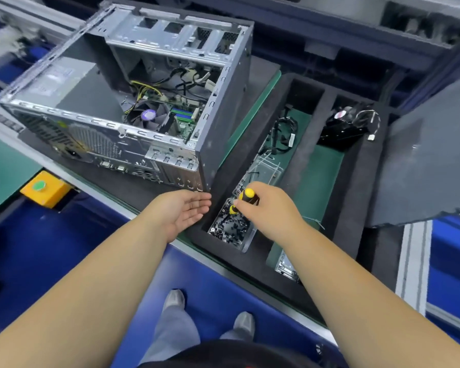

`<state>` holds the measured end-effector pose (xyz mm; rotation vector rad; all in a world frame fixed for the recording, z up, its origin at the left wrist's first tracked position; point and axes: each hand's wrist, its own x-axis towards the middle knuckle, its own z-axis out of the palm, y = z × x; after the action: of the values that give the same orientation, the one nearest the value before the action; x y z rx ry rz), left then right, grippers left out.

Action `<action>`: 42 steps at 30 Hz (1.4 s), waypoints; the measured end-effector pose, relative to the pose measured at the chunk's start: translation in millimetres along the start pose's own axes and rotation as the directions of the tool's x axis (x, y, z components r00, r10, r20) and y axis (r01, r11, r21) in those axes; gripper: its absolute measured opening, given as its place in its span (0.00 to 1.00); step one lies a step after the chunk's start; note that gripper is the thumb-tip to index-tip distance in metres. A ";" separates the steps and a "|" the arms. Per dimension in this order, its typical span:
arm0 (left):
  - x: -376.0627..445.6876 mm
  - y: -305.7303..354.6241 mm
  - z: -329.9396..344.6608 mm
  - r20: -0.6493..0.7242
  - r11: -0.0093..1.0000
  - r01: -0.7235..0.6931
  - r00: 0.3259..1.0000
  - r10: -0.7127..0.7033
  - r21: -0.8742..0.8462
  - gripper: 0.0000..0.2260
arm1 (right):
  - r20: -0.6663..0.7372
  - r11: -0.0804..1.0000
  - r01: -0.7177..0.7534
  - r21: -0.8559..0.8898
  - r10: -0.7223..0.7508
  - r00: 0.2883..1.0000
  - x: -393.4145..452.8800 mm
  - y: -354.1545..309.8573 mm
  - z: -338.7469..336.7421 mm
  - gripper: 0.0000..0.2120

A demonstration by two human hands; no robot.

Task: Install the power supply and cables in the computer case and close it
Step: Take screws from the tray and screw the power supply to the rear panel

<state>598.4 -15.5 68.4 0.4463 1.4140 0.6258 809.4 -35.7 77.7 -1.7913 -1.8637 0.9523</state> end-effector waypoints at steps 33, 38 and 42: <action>-13.3 -9.2 1.7 -0.102 0.995 -0.012 0.995 0.003 -0.095 0.09 | 0.111 0.996 0.074 -0.046 -0.068 0.991 16.9 -8.4 -6.0 0.10; -22.0 -7.4 15.8 -0.141 1.000 0.001 0.990 0.000 0.007 0.08 | 0.025 0.995 0.037 0.092 -0.039 0.999 11.5 -10.3 -40.9 0.12; -28.9 -4.2 38.2 -0.078 1.000 0.023 0.997 -0.021 0.016 0.07 | -0.042 0.976 0.003 0.218 0.006 0.999 2.8 -11.1 -71.6 0.11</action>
<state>635.6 -34.3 92.4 0.4232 1.4976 0.6191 850.4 -17.8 134.7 -1.6682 -1.6614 1.0662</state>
